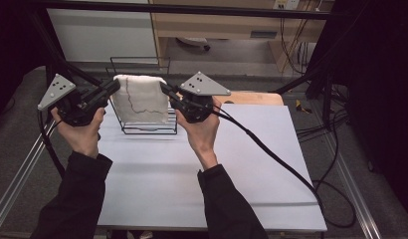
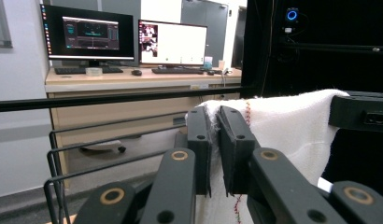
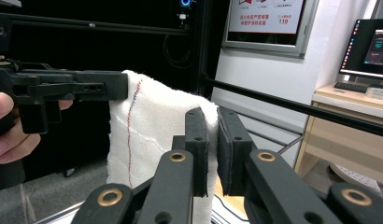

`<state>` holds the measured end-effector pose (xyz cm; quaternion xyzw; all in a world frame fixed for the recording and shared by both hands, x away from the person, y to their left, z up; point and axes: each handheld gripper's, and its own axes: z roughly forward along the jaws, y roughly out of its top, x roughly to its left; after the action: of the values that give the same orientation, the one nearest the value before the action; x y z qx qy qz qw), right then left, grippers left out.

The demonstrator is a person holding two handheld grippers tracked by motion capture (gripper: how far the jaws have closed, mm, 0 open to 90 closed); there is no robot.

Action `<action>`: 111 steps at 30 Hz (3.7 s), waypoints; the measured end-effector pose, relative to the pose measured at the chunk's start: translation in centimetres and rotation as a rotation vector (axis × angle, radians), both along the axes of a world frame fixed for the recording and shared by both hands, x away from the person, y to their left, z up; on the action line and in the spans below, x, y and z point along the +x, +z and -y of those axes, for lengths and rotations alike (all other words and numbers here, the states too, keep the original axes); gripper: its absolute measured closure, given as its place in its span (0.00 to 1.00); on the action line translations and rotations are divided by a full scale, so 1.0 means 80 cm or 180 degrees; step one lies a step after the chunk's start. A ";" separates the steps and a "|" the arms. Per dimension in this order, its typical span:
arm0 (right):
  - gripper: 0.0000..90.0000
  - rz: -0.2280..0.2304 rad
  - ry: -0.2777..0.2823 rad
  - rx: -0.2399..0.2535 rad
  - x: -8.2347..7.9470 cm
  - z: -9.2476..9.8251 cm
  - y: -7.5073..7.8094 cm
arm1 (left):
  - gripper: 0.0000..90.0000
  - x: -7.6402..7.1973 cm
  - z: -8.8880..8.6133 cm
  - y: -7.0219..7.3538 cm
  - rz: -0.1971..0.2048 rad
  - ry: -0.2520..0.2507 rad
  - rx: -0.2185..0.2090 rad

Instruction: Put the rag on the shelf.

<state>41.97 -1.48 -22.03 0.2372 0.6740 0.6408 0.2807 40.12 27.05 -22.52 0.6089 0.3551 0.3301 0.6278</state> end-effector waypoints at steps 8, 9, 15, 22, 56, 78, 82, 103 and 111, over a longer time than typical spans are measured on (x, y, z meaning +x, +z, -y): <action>0.93 0.0015 0.0010 0.0049 0.013 -0.008 0.013 | 0.92 0.009 -0.005 0.016 0.0052 0.0050 -0.0016; 0.93 0.0011 0.0011 0.0062 0.015 -0.009 0.016 | 0.92 0.010 -0.006 0.018 0.0062 0.0056 -0.0016; 0.93 0.0067 0.0013 0.0061 0.023 -0.014 0.033 | 0.92 0.014 -0.010 0.030 0.0116 0.0081 -0.0034; 0.93 0.0109 0.0008 0.0042 0.030 -0.021 0.049 | 0.92 0.019 -0.014 0.045 0.0170 0.0128 -0.0042; 0.93 0.0143 -0.0109 0.0062 0.089 -0.036 0.091 | 0.92 0.087 -0.019 0.082 0.0102 0.0233 -0.0144; 0.93 -0.0028 -0.0149 0.0067 0.140 -0.043 0.083 | 0.92 0.137 -0.021 0.076 -0.0037 0.0280 -0.0117; 0.93 -0.0037 -0.0159 0.0023 0.144 -0.044 0.079 | 0.92 0.144 -0.022 0.070 -0.0037 0.0279 -0.0091; 0.93 -0.0153 -0.0168 -0.0198 0.152 -0.054 0.056 | 0.92 0.145 -0.031 0.041 -0.0140 0.0270 0.0017; 0.93 -0.0223 -0.0155 -0.0264 0.145 -0.050 0.039 | 0.92 0.137 -0.029 0.023 -0.0185 0.0201 0.0077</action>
<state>53.57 2.50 -18.88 0.2640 0.7034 0.5967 0.2819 51.05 29.35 -20.65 0.6142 0.3882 0.3363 0.5991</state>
